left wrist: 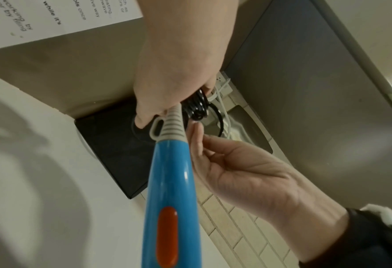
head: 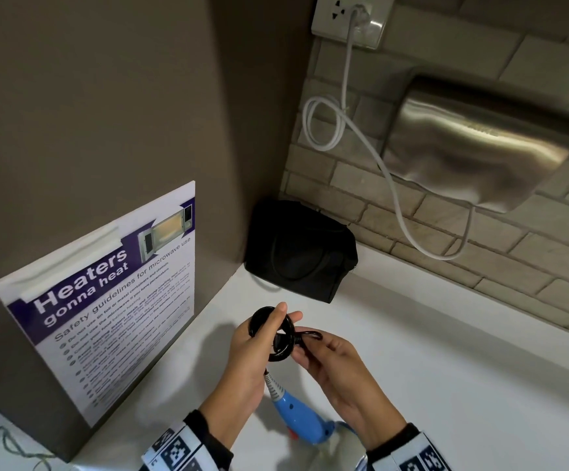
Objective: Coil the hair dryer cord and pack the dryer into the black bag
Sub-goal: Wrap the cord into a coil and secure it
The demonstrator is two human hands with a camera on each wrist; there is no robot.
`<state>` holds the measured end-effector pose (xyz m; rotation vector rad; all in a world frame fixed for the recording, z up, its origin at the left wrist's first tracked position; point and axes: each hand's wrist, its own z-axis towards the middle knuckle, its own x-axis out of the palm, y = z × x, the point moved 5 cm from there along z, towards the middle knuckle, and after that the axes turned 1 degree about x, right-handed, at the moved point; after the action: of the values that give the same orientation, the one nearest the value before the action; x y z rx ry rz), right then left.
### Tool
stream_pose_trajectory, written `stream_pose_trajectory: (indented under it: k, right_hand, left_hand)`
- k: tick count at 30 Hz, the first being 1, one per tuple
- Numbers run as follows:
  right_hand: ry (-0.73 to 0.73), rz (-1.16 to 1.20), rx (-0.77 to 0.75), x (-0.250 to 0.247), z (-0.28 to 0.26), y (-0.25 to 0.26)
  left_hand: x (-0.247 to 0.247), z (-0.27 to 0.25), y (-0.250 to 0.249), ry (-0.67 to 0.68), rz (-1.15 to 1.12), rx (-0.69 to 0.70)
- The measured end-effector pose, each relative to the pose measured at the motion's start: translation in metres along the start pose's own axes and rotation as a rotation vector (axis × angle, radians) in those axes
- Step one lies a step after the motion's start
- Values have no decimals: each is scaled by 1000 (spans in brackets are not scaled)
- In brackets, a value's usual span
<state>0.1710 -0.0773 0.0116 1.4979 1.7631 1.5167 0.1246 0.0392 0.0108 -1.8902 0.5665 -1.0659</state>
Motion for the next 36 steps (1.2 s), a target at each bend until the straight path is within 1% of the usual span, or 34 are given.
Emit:
stream_pose_trajectory:
  k: [2, 6, 9, 12, 15, 20, 23, 27, 31, 33, 36]
  right_hand:
    - [5, 99, 51, 0, 0, -4]
    - [7, 210, 124, 1, -1, -8]
    - [-18, 245, 158, 0, -1, -12]
    - [-2, 233, 176, 2, -2, -12]
    - [13, 234, 177, 3, -3, -13]
    - [57, 298, 175, 9, -4, -13]
    - [99, 313, 178, 14, -7, -10]
    - [97, 338, 195, 17, -11, -12]
    - [100, 325, 171, 19, -9, -7]
    - [112, 351, 181, 19, -10, -7]
    - [125, 363, 193, 22, -11, -8]
  left_hand:
    - [0, -1, 0, -13, 7, 10]
    - [-3, 1, 2, -88, -54, 18]
    - [-4, 1, 4, -85, -116, 13]
    - [-5, 1, 4, -89, -184, 17]
    - [-1, 1, 1, -54, -202, 23]
    - [7, 0, 0, 57, -163, -12]
    - [8, 0, -2, 97, -177, -16]
    - [14, -5, -4, 169, -117, -1]
    - [15, -7, -5, 215, -111, -5]
    - [15, -6, -6, 210, -104, -5]
    - [12, -4, -5, 141, -80, 11]
